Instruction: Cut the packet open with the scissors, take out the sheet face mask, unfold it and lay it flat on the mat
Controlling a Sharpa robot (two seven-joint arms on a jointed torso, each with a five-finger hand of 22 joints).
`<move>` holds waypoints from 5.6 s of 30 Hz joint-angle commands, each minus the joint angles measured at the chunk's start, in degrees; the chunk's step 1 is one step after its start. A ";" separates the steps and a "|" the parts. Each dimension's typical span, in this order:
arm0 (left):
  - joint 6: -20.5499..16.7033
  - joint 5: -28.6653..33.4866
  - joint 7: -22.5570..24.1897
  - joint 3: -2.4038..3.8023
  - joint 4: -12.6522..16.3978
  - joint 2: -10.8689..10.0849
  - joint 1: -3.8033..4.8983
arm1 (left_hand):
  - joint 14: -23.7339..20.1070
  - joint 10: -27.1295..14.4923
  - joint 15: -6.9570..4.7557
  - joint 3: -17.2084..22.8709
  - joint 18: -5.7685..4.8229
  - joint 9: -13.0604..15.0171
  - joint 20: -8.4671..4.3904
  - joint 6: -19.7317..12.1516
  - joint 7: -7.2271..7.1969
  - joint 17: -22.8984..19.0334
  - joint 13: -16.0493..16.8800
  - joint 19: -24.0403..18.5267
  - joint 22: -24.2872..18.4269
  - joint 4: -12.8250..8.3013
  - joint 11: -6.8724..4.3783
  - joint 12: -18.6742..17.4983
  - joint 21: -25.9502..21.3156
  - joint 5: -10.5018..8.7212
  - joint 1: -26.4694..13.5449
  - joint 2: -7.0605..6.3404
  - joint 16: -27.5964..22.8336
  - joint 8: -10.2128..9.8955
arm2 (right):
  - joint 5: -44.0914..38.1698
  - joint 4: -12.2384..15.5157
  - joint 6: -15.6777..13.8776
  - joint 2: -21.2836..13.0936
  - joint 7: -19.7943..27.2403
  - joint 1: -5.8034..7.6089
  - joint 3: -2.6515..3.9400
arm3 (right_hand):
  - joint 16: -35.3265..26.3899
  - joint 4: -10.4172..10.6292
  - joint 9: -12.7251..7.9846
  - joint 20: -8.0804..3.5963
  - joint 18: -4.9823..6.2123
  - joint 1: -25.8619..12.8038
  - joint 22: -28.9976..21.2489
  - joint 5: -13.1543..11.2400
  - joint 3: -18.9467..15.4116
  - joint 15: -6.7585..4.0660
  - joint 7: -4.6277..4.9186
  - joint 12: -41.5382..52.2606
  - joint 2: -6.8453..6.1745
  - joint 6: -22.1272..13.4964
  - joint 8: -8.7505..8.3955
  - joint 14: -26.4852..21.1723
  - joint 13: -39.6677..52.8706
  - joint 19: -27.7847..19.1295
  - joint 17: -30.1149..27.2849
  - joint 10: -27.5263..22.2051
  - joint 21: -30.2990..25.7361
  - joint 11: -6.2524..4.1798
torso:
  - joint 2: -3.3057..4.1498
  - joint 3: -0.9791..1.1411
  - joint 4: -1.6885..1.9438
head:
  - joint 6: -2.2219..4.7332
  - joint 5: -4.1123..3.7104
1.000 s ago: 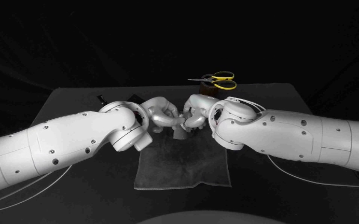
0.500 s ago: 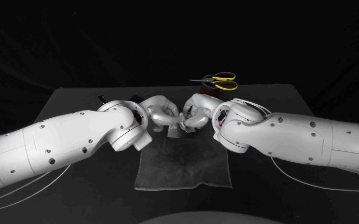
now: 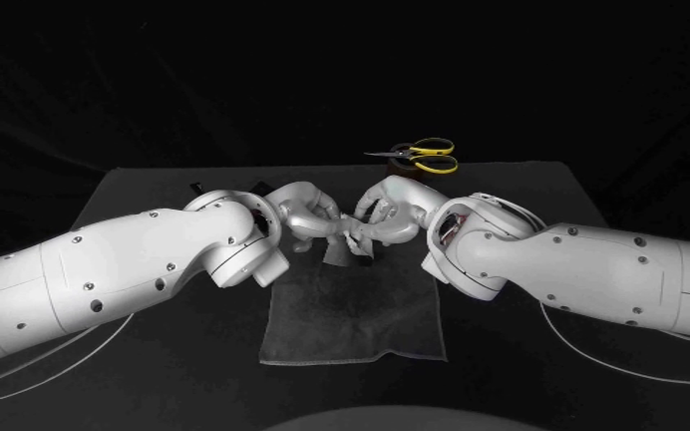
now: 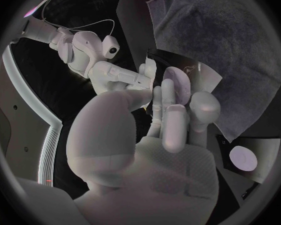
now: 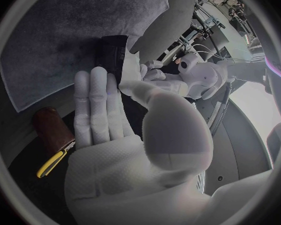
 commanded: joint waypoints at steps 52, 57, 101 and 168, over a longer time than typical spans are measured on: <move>2.44 8.14 0.32 0.01 -2.28 0.29 0.08 | -0.47 -1.01 0.81 10.92 0.88 0.08 0.33 -0.14 0.61 -1.43 0.39 -1.62 -1.70 -10.00 0.28 -0.62 -1.15 -0.52 -1.26 1.07 -0.96 -0.88 | -15.68 1.36 -4.35 -0.91 2.89 -3.68 0.02 | 56.72 2.16 -9.86 -3.20 -4.73 1.11 28.62 -17.31 -6.48 -3.78 -3.60 58.64 1.26 14.72 -12.58 15.63 58.22 18.54 43.53 9.86 35.33 -3.91 | 0.01 -0.10 0.04 | -1.06 0.37; 2.12 8.64 0.48 0.01 -2.34 0.30 0.08 | -0.59 -1.09 0.85 10.83 0.97 0.12 0.37 -0.10 0.62 -1.71 0.37 -1.93 -2.10 -10.07 0.31 -0.75 -1.41 -0.52 -1.34 1.10 -1.11 -0.93 | -16.28 0.98 -2.85 -0.38 1.56 -3.68 0.02 | 56.70 2.57 -10.17 -3.01 -4.66 0.78 28.51 -18.09 -7.13 -3.55 -3.34 58.63 0.81 14.34 -13.05 15.50 58.59 18.30 43.51 9.57 35.02 -3.66 | -0.01 -0.10 -0.01 | -1.05 0.39; 3.57 13.61 1.65 0.00 -2.52 0.65 0.09 | -6.07 1.94 1.87 5.61 2.82 2.83 1.39 1.50 1.31 -13.54 -5.80 -8.92 -11.52 -10.84 1.36 -14.27 -8.75 -0.73 -1.57 4.12 -8.03 -7.22 | -10.42 -1.00 -6.98 2.64 4.83 -3.71 0.05 | 56.33 5.52 -12.76 -1.60 -3.89 2.61 26.90 -20.82 -9.95 -2.12 -1.75 57.67 1.12 10.88 -15.67 14.63 59.68 15.95 43.07 7.87 31.52 -2.17 | 0.01 -0.11 0.03 | -1.11 0.26; 5.59 21.39 4.17 -0.02 -4.40 0.38 0.08 | -10.63 -0.44 3.75 -47.84 3.41 7.81 3.34 2.14 2.97 -22.61 -6.32 -9.95 -17.95 5.89 3.08 -17.82 -16.25 -0.77 -11.23 7.10 -8.22 -18.51 | -3.24 0.48 -14.52 0.05 14.27 -4.26 0.33 | 63.62 1.56 -2.51 -4.80 -5.84 4.14 33.64 -21.07 -2.03 -5.59 -6.81 70.43 7.16 19.09 -3.69 17.33 71.41 21.06 50.89 13.58 40.22 -6.41 | -0.01 -0.08 -0.02 | -1.11 0.14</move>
